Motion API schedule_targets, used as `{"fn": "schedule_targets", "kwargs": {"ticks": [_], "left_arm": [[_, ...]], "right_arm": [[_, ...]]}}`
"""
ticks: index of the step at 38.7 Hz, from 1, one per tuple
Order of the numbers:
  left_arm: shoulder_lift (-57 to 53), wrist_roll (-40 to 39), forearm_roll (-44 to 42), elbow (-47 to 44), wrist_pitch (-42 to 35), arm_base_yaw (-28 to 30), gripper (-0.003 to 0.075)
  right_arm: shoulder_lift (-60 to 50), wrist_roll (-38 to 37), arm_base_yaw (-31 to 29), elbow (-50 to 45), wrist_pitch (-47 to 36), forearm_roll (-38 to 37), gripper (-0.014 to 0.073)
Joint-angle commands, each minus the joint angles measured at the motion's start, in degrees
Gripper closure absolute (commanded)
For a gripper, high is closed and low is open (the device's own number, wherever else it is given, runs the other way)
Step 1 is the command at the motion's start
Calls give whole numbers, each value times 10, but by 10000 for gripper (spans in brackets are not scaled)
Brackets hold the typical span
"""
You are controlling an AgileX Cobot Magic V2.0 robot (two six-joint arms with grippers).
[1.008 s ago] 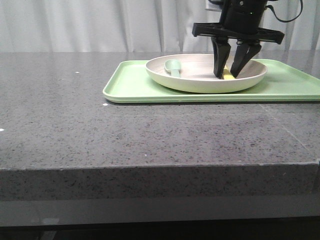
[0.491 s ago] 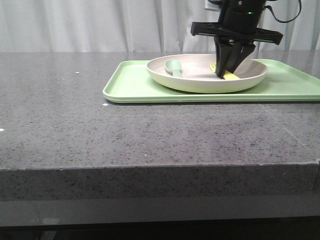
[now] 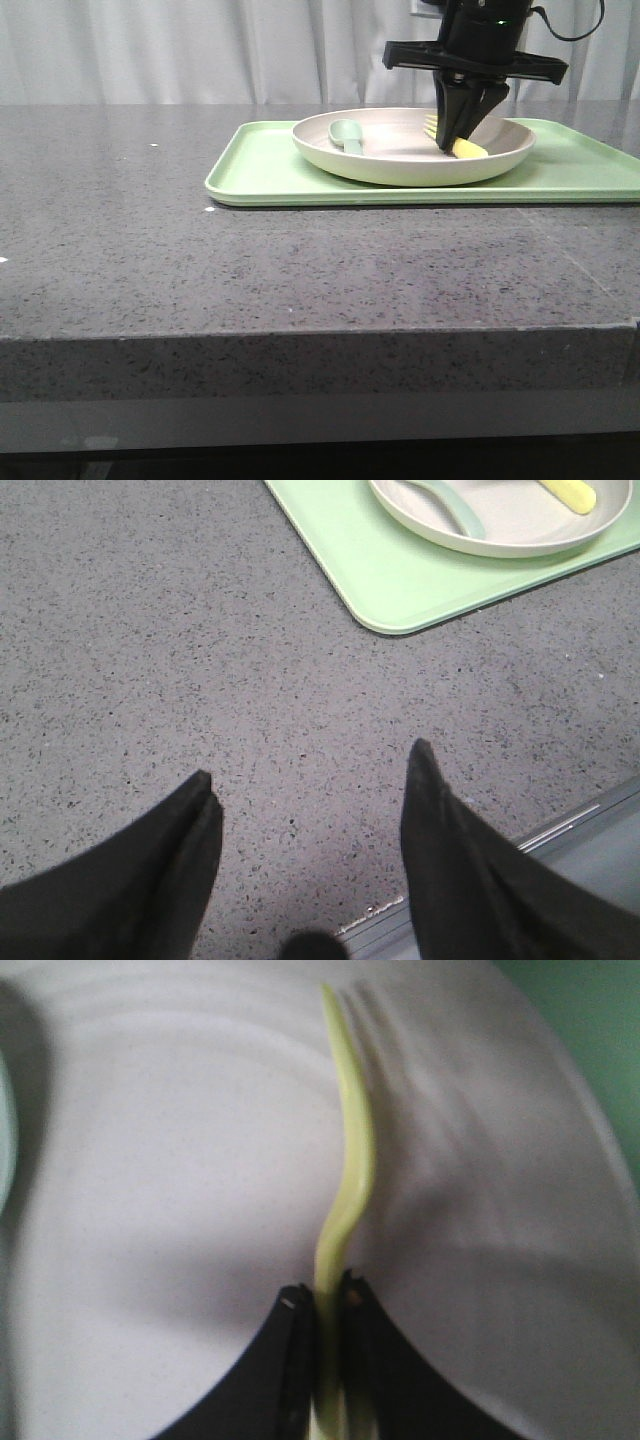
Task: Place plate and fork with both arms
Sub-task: 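Lower the right gripper and grasp the yellow fork on the plate, then lift the yellow fork with the right gripper and move it beside the plate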
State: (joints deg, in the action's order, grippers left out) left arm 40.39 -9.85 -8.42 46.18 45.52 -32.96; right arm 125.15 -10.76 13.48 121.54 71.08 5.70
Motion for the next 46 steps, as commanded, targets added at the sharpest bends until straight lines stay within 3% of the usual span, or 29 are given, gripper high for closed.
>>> {"fn": "schedule_targets", "kwargs": {"ticks": [1,14,28,46], "left_arm": [[1,-1,-4,14,-43,0,334],[1,-1,-4,14,-43,0,334],[1,-1,-4,14,-43,0,334],[1,-1,-4,14,-43,0,334]], "right_arm": [[-45,3,0,22,54,-3,584],[-104,24,-9,22,54,-4,602],[-165,67,-107,15,55,15,602],[-149,223,-214,-137,12,231,602]]}}
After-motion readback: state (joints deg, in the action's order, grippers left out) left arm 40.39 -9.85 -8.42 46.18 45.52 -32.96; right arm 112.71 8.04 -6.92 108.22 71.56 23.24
